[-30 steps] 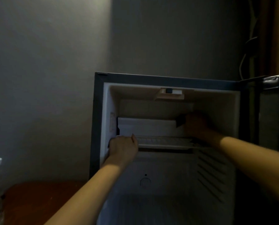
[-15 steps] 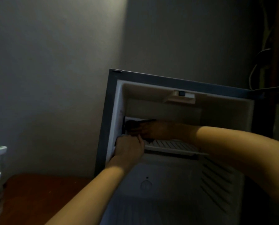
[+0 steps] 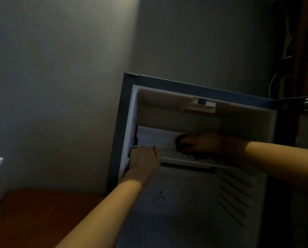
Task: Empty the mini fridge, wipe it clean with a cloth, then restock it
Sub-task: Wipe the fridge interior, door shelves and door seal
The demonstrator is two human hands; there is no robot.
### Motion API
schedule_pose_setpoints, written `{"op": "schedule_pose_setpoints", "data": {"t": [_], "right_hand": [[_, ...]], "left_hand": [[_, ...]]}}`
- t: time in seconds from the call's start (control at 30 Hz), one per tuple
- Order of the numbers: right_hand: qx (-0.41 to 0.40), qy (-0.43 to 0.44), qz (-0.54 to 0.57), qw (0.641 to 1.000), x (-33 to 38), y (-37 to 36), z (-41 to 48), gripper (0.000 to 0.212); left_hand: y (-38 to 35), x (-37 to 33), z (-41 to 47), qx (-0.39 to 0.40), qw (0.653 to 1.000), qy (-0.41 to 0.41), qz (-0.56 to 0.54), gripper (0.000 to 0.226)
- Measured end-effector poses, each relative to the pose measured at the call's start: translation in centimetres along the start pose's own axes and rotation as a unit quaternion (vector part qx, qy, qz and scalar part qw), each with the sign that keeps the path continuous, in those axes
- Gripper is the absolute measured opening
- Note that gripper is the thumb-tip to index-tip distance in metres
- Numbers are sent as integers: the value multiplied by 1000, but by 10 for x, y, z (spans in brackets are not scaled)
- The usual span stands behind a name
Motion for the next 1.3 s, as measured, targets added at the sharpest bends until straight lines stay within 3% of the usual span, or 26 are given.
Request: {"op": "schedule_pose_setpoints", "data": {"t": [0.03, 0.1, 0.2, 0.3, 0.43, 0.53, 0.63, 0.7, 0.8, 0.93, 1.0, 1.13, 1.27, 1.3], "right_hand": [[-54, 48, -24, 997, 6, 8, 16, 30], [-64, 61, 15, 996, 25, 21, 55, 33], [-78, -67, 165, 981, 31, 43, 106, 36], [-30, -122, 264, 956, 33, 28, 118, 37], [-11, -138, 256, 957, 13, 16, 64, 33], [12, -132, 258, 957, -4, -9, 10, 41], [64, -264, 223, 936, -51, -59, -57, 24], [60, -335, 228, 912, -51, -51, -79, 19], [50, -390, 244, 887, -41, -40, -78, 32], [-72, -439, 384, 809, -36, -31, -75, 28], [-122, -400, 500, 758, -19, -23, -52, 29], [-110, -349, 576, 731, 7, -9, 22, 24], [-63, -333, 628, 700, 22, -9, 62, 26], [-58, -326, 663, 671, 24, -11, 63, 28]], "left_hand": [[1, -1, 1, -12, 1000, -8, 1, 42], [4, -4, -2, -36, 999, -20, -11, 38], [8, -3, -5, -59, 998, -36, 0, 37], [7, -7, -7, -50, 996, -61, 29, 37], [6, -6, -6, -49, 997, -57, 30, 39], [10, -4, -10, -34, 998, -49, 24, 44], [11, 0, -13, -21, 999, -30, 2, 44], [12, -2, -14, -15, 999, -39, 18, 47], [9, -4, -15, -9, 999, -36, 40, 56], [-2, 11, -6, 23, 994, 73, -75, 54], [-3, 13, -5, 6, 988, 96, -124, 55], [2, 20, -7, -55, 967, 101, -226, 62], [3, 20, -3, -72, 965, 99, -233, 65], [4, 21, -3, -83, 965, 100, -228, 65]]}}
Point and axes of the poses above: each hand's wrist, its own z-axis towards the middle knuckle, its own y-axis out of the back of the hand, x = y × z, the point moved 8 cm from there along z, towards the middle knuckle, and after that the axes turned 4 degrees about x, right-handed, at the moved point
